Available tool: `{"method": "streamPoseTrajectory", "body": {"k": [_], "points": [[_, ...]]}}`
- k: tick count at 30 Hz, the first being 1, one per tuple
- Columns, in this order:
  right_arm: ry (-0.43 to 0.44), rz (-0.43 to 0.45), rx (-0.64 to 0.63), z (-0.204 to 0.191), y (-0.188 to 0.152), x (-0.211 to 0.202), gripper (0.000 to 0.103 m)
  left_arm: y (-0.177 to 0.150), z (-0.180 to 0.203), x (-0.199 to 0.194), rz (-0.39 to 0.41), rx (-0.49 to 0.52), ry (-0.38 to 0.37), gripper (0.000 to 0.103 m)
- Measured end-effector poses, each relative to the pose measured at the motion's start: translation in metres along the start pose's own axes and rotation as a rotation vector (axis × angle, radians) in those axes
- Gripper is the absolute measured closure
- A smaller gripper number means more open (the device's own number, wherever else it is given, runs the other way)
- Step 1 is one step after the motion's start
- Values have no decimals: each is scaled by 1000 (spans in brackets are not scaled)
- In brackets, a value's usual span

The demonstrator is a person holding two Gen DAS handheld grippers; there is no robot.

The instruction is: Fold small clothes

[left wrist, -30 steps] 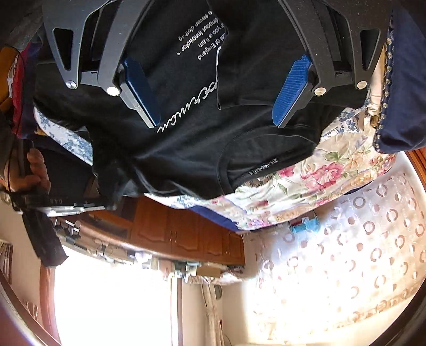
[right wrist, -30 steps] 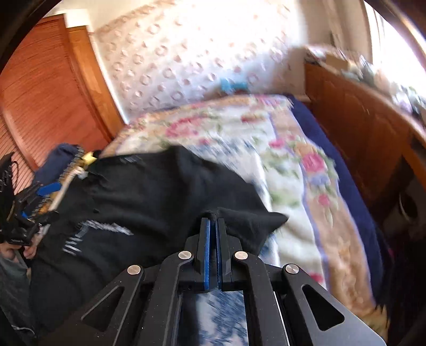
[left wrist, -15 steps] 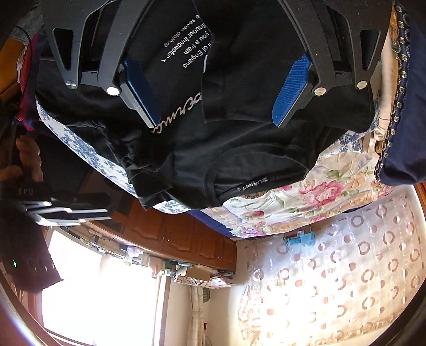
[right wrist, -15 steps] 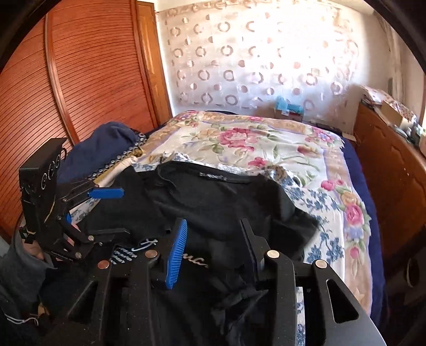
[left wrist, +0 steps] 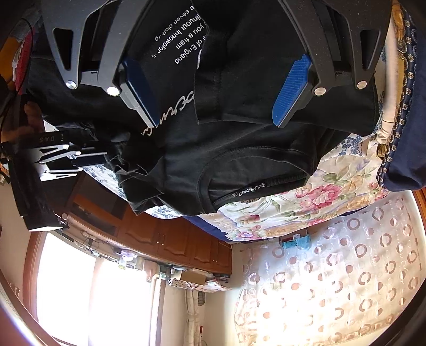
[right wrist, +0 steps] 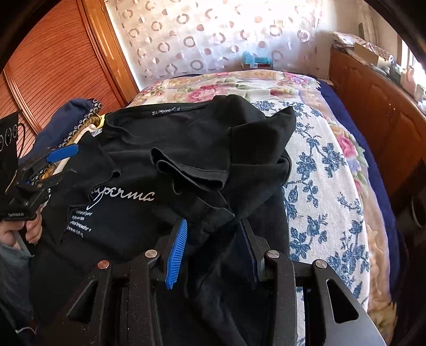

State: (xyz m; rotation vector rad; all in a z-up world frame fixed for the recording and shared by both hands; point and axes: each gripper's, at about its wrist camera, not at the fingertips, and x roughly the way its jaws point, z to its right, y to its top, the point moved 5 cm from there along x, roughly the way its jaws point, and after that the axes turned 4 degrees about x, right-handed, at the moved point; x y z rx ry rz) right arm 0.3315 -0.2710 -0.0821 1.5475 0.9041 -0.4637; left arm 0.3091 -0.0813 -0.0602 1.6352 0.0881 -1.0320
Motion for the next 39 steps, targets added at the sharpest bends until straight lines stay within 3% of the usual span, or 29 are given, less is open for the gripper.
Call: {"method": "streamPoseTrajectory", "body": {"k": [1, 2, 5, 14, 21, 24, 26, 29, 32, 36, 39], "points": [[6, 13, -8, -1, 1, -3, 71, -1, -1, 1, -2, -2, 0, 16], [13, 21, -20, -5, 2, -3, 86, -1, -2, 2, -4, -4, 2, 16], [19, 49, -75, -18, 4, -7, 98, -3, -4, 2, -4, -7, 3, 16], [130, 76, -173, -69, -1, -13, 98, -5, -14, 3, 0, -35, 10, 16], [176, 11, -193, -84, -23, -1, 98, -6, -24, 3, 3, -54, 32, 16], [142, 8, -188, -80, -28, -3, 84, -3, -22, 6, -8, -52, 43, 16], [126, 30, -181, -73, -28, -10, 67, 3, -15, 5, -11, -32, 50, 16], [87, 63, -159, -53, -32, -23, 59, 10, -1, 2, -9, -10, 30, 16], [38, 77, -123, -29, -40, -27, 56, 20, 24, 6, -20, 21, -24, 18], [-69, 72, -89, 5, -53, -21, 55, 36, 60, 23, -54, 71, -98, 37], [-99, 67, -51, 19, -57, -10, 54, 44, 88, 42, -89, 132, -129, 52]]}}
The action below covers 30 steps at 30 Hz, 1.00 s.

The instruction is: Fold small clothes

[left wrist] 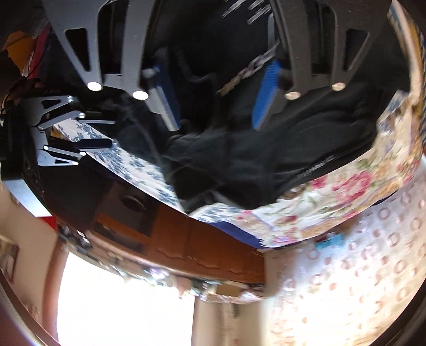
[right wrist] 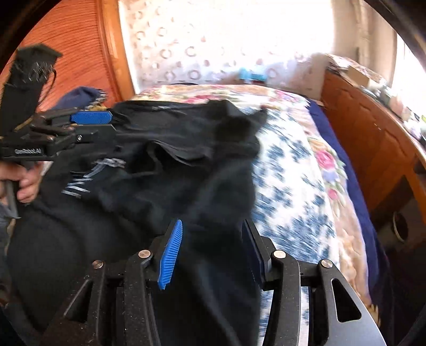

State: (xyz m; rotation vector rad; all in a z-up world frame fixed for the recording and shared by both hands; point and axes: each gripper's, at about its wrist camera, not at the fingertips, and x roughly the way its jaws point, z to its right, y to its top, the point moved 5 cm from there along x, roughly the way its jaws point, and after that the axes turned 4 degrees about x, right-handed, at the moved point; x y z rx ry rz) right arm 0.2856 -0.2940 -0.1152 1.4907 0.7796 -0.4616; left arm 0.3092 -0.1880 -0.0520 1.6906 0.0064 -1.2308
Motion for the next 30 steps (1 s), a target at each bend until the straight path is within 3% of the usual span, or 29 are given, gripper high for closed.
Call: {"method": "streamPoseTrajectory", "body": {"k": [5, 11, 13, 15, 16, 23, 27, 30], "points": [[-22, -2, 41, 14, 0, 16, 53, 13, 30, 40, -84, 98, -13, 54], [-18, 3, 20, 13, 1, 21, 45, 6, 32, 67, -169, 164, 54, 57], [-9, 0, 11, 14, 0, 24, 40, 5, 30, 66, -153, 152, 44, 75], [-25, -5, -18, 9, -1, 23, 36, 5, 26, 61, -135, 130, 43, 89], [-38, -6, -31, 7, -2, 23, 34, 6, 23, 57, -123, 112, 43, 91], [-23, -8, -29, 10, 0, 22, 29, 13, -15, 18, -2, -52, 105, 94], [-25, -10, -35, 11, 0, 23, 28, 5, -45, 7, -2, -101, 178, 95], [-27, -11, -38, 11, 0, 22, 27, -6, -62, 7, -19, -137, 187, 95]]}}
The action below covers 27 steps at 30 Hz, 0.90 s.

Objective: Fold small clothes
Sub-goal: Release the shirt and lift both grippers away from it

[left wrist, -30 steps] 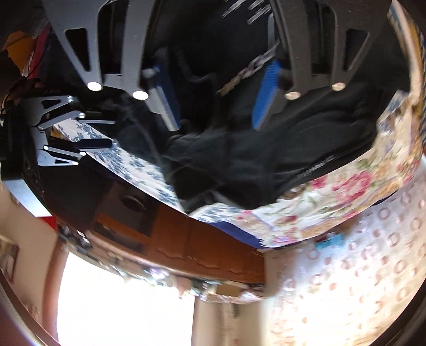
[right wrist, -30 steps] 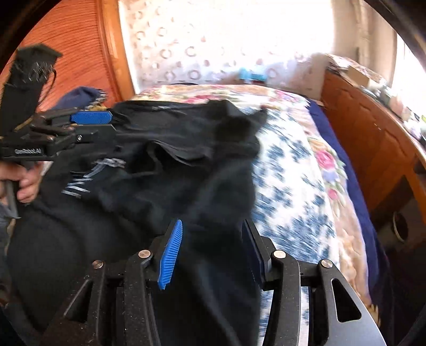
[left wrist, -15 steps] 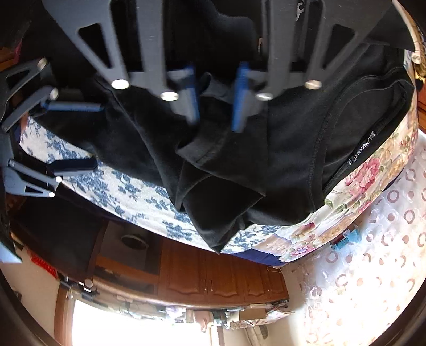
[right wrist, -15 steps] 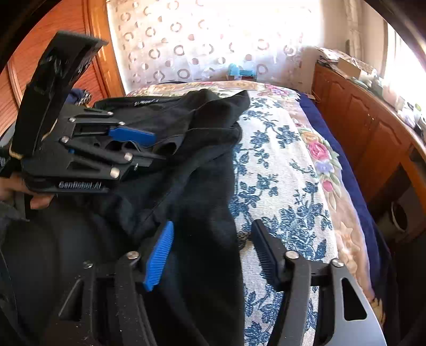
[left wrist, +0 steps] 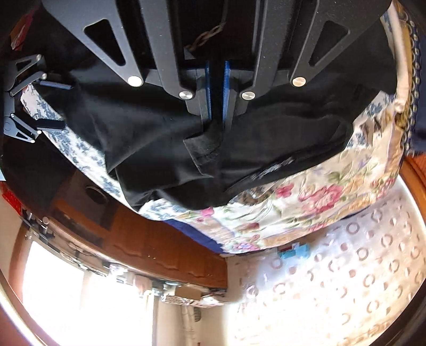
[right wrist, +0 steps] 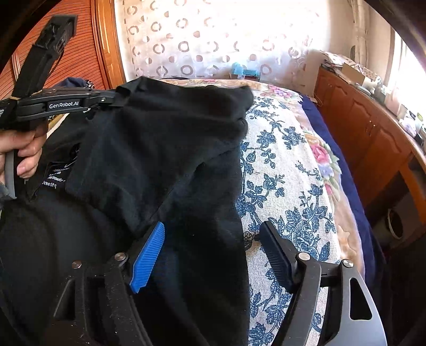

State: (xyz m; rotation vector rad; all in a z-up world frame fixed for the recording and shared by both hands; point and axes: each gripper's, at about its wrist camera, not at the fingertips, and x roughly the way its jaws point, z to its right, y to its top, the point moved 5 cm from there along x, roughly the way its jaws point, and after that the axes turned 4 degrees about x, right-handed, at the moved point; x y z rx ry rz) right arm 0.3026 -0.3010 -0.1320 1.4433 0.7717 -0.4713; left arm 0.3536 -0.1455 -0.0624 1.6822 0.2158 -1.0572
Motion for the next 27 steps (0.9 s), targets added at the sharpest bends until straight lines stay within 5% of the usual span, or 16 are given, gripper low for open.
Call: {"method": "streamPoseTrajectory", "body": {"k": [11, 18, 27], "points": [[-4, -2, -4, -1, -1, -3, 25, -30, -10, -11, -31, -5, 21, 90], [-3, -2, -5, -1, -1, -3, 25, -40, -45, -45, 24, -20, 66, 23], [-4, -3, -4, -1, 0, -5, 24, -56, -107, -46, -12, -91, 184, 23]]}}
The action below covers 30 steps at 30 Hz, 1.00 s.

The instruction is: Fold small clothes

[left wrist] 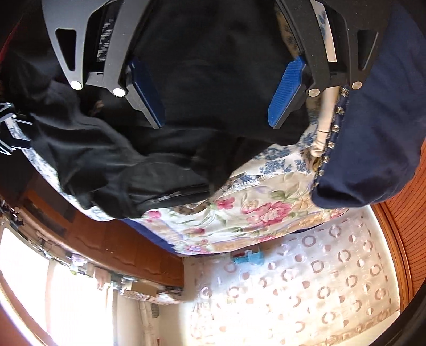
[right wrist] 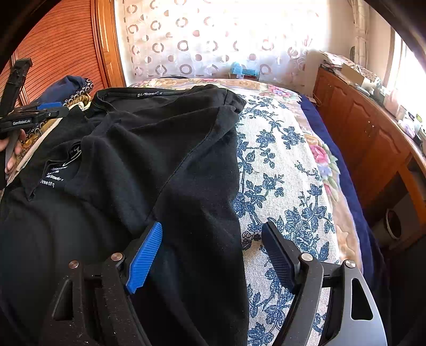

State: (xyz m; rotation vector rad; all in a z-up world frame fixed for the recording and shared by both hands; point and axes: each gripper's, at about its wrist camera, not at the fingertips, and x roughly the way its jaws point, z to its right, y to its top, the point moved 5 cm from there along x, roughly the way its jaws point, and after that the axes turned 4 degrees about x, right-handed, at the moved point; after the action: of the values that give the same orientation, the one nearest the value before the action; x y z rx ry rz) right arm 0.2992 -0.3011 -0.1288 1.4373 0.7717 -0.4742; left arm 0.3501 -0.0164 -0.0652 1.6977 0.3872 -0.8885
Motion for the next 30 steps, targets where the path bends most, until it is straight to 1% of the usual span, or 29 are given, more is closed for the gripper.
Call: {"method": "streamPoseTrajectory", "body": {"k": [3, 5, 8, 11, 14, 18, 21, 24, 26, 28, 30], "points": [[13, -12, -3, 2, 2, -1, 24, 1, -9, 14, -25, 9, 14, 24], [24, 1, -6, 6, 8, -5, 24, 2, -12, 19, -37, 20, 27, 24], [36, 39, -10, 13, 28, -15, 24, 2, -17, 23, -46, 33, 43, 24], [38, 61, -33, 17, 50, -17, 24, -1, -25, 22, -53, 57, 103, 24], [55, 56, -55, 20, 73, -3, 24, -8, -33, 26, -66, 62, 131, 24], [110, 22, -54, 20, 94, 27, 24, -17, -34, 38, -101, 97, 185, 24], [91, 2, -87, 14, 105, 48, 24, -20, -30, 44, -119, 136, 226, 24], [83, -18, -101, 13, 112, 65, 24, -18, -32, 46, -120, 135, 222, 25], [80, -26, -97, 16, 116, 73, 24, -17, -34, 45, -120, 129, 215, 34], [94, -32, -86, 18, 122, 79, 24, -17, -37, 45, -128, 125, 209, 55], [111, -38, -75, 20, 126, 84, 24, -18, -39, 46, -136, 115, 204, 65]]}}
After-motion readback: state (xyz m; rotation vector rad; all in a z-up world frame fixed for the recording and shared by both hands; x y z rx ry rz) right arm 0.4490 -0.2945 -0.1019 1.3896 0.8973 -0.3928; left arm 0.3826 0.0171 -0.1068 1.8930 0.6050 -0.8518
